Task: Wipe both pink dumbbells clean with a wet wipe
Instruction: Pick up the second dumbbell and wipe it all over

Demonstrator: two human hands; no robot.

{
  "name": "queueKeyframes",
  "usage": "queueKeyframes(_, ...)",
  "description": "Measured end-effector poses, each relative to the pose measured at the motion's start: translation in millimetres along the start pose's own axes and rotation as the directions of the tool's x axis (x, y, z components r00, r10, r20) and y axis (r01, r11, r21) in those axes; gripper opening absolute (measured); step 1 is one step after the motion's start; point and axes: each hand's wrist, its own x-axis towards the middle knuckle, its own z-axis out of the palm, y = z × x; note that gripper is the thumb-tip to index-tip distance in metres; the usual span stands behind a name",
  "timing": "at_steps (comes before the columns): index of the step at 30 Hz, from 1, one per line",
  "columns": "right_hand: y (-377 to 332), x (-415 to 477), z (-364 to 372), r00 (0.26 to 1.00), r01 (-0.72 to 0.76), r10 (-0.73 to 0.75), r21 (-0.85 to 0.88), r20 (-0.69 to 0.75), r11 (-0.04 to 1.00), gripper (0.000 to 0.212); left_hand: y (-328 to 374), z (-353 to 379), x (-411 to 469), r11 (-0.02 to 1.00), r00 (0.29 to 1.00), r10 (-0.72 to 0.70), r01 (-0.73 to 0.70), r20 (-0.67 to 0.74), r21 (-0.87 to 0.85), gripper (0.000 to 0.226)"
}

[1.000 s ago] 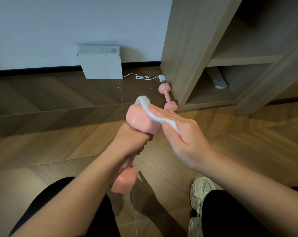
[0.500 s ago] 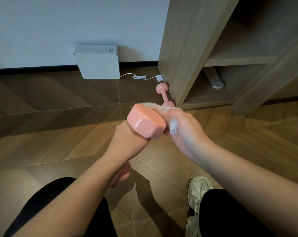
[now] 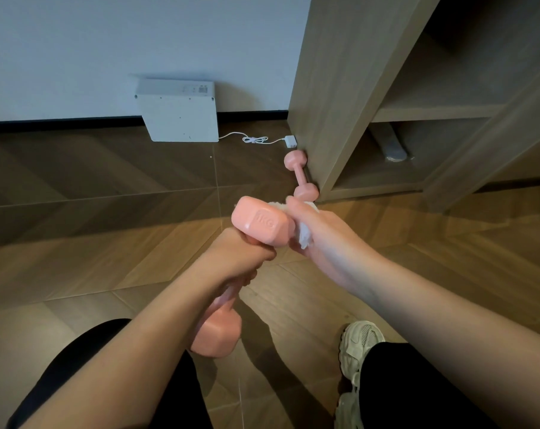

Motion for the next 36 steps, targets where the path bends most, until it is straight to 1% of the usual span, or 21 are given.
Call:
queueKeyframes(3, -0.5, -0.1, -8.4, 0.986, 0.11, -0.081, -0.213, 0.143, 0.971, 0.038, 4.9, 0.9, -1.6, 0.998, 0.993, -0.064, 0.066, 0.1, -0.013, 0.002)
queueKeyframes(5, -1.9, 0.8, -12.0, 0.983, 0.108, -0.065, -0.259, 0.169, 0.96, 0.05, 4.0, 3.1, -1.1, 0.998, 0.98, -0.043, 0.032, 0.193, 0.062, 0.013)
queueKeyframes(7, -0.2, 4.4, -11.7, 0.991, 0.071, -0.035, -0.283, 0.131, 0.956, 0.055, 2.3, 5.7, -2.3, 0.987, 0.97, -0.017, -0.023, 0.244, 0.157, 0.022)
queueKeyframes(10, 3.1, 8.7, -8.8, 0.999, 0.048, -0.042, -0.284, 0.026, 0.957, 0.06, 5.3, 5.8, -2.4, 0.928, 0.986, 0.107, -0.146, 0.13, 0.342, 0.019)
queueKeyframes(12, 6.6, 12.8, -9.3, 0.996, 0.025, -0.044, -0.241, -0.073, 0.97, 0.065, 8.3, 2.6, -7.3, 0.868, 0.981, 0.194, -0.186, 0.031, 0.46, 0.03)
queueKeyframes(14, 9.4, 19.5, -13.9, 0.981, -0.049, 0.024, -0.127, -0.192, 0.991, 0.065, 7.7, -0.4, -21.5, 0.823, 0.923, 0.352, -0.227, -0.154, 0.52, 0.031)
queueKeyframes(15, 9.7, 21.3, -16.6, 0.969, -0.091, 0.075, -0.058, -0.236, 0.994, 0.067, 5.0, 0.9, -28.9, 0.799, 0.86, 0.45, -0.269, -0.239, 0.537, 0.025)
queueKeyframes(16, 8.5, 22.0, -19.3, 0.957, -0.117, 0.115, 0.01, -0.266, 0.993, 0.07, 1.7, 4.0, -35.2, 0.8, 0.831, 0.485, -0.296, -0.271, 0.523, 0.014)
queueKeyframes(17, 6.3, 22.2, -22.1, 0.948, -0.117, 0.132, 0.07, -0.288, 0.991, 0.071, -0.3, 7.3, -41.0, 0.846, 0.858, 0.444, -0.306, -0.257, 0.437, 0.01)
queueKeyframes(18, 3.0, 21.6, -23.8, 0.944, -0.1, 0.133, 0.122, -0.303, 0.987, 0.072, -0.8, 10.4, -44.4, 0.925, 0.927, 0.322, -0.265, -0.194, 0.271, 0.017)
queueKeyframes(19, -0.5, 20.5, -24.4, 0.945, -0.063, 0.116, 0.179, -0.305, 0.982, 0.073, 1.1, 11.6, -45.4, 0.986, 0.983, 0.16, -0.156, -0.089, 0.058, 0.022)
queueKeyframes(20, -3.8, 18.1, -24.2, 0.953, -0.017, 0.09, 0.245, -0.29, 0.969, 0.073, 3.9, 11.2, -42.6, 0.987, 0.999, 0.025, -0.022, 0.02, -0.16, 0.026)
queueKeyframes(21, -7.4, 15.0, -21.8, 0.963, 0.027, 0.059, 0.312, -0.262, 0.95, 0.071, 7.8, 9.7, -37.5, 0.928, 0.995, -0.041, 0.071, 0.089, -0.365, 0.033)
queueKeyframes(22, -10.7, 10.0, -17.7, 0.974, 0.057, 0.03, 0.372, -0.225, 0.926, 0.067, 14.0, 8.2, -32.1, 0.818, 0.994, -0.039, 0.092, 0.105, -0.567, 0.04)
queueKeyframes(24, -12.5, -1.0, -6.2, 0.988, 0.074, -0.004, 0.46, -0.151, 0.885, 0.056, 27.9, 6.4, -24.0, 0.524, 1.0, 0.007, -0.021, -0.021, -0.851, 0.039)
queueKeyframes(25, -11.7, -6.4, 0.3, 0.993, 0.058, -0.001, 0.496, -0.114, 0.867, 0.052, 34.9, 5.1, -19.9, 0.43, 0.989, 0.012, -0.137, -0.146, -0.892, 0.028)
queueKeyframes(26, -11.1, -11.5, 6.2, 0.997, 0.032, 0.009, 0.528, -0.075, 0.849, 0.048, 41.7, 3.7, -17.6, 0.382, 0.965, 0.015, -0.247, -0.261, -0.891, 0.017)
queueKeyframes(28, -10.0, -17.7, 14.1, 1.0, -0.017, 0.017, 0.577, 0.004, 0.817, 0.04, 51.5, -2.6, -13.5, 0.277, 0.929, 0.067, -0.368, -0.364, -0.888, 0.005)
queueKeyframes(31, -8.0, -19.0, 17.6, 0.995, -0.022, -0.035, 0.526, 0.099, 0.85, 0.043, 59.3, -18.1, -9.9, 0.13, 0.93, 0.117, -0.363, -0.349, -0.923, 0.031)
queueKeyframes(34, -1.3, -17.1, 18.1, 0.982, 0.088, -0.142, 0.361, 0.125, 0.928, 0.06, 57.6, -25.0, -10.7, 0.139, 0.942, 0.096, -0.333, -0.322, -0.932, 0.038)
queueKeyframes(36, 2.1, -16.1, 19.7, 0.963, 0.21, -0.244, 0.253, 0.114, 0.944, 0.053, 54.1, -29.5, -11.5, 0.145, 0.949, 0.095, -0.313, -0.302, -0.939, 0.04)
